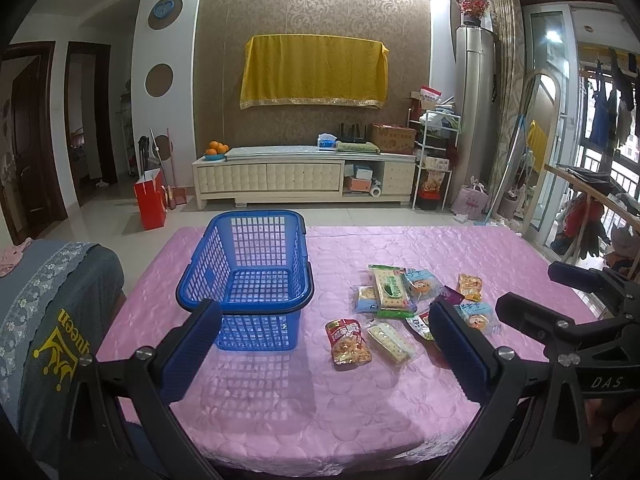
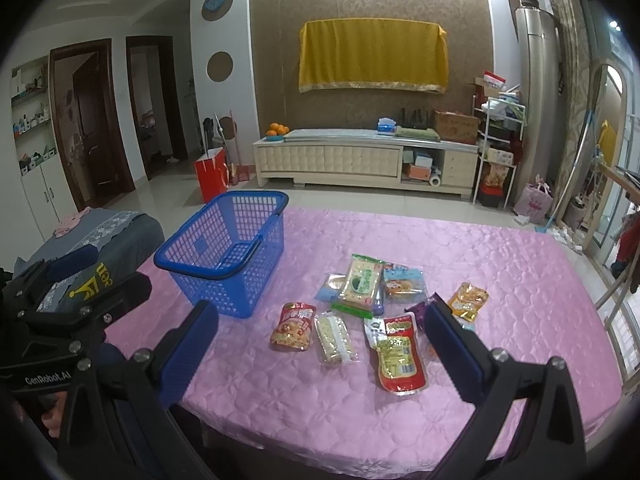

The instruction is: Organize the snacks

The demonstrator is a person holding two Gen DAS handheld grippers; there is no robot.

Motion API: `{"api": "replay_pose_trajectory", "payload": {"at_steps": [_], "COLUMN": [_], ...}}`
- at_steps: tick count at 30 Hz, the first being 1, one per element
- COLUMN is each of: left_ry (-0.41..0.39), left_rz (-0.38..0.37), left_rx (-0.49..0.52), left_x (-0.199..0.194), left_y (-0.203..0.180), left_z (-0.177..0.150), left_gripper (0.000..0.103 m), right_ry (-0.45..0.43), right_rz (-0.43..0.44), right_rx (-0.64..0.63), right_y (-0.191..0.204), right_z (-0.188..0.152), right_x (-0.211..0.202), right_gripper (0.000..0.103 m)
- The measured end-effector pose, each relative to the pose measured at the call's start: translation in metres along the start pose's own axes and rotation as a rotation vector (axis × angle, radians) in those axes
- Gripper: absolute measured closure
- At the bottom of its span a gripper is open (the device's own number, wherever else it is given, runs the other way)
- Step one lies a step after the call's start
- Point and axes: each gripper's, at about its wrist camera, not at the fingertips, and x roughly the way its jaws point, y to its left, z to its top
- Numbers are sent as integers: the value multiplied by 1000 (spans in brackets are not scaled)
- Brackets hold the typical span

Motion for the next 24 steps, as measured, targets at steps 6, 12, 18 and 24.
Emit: {"api": "replay_pose_trajectory", "payload": {"at_steps": [6, 12, 18, 24], "left_ry": [0, -1, -2, 4], "left_rz": [3, 1, -1, -2], "left_rx": [2, 0, 2, 11], "left_x": [0, 0, 0, 1], "left_y": [0, 0, -1, -4], "left_z": [0, 1, 0, 5], "left_gripper": [1, 1, 1, 1], "right_ry": [13, 10, 9, 8], "right_rz": [7, 6, 5, 0], "right_rx": [5, 5, 5, 3], "right_y": [0, 0, 0, -2], "right_z": [-1, -1, -1, 0], "right_x": [1, 1, 0, -1], "right_gripper": [0, 0, 0, 0]}}
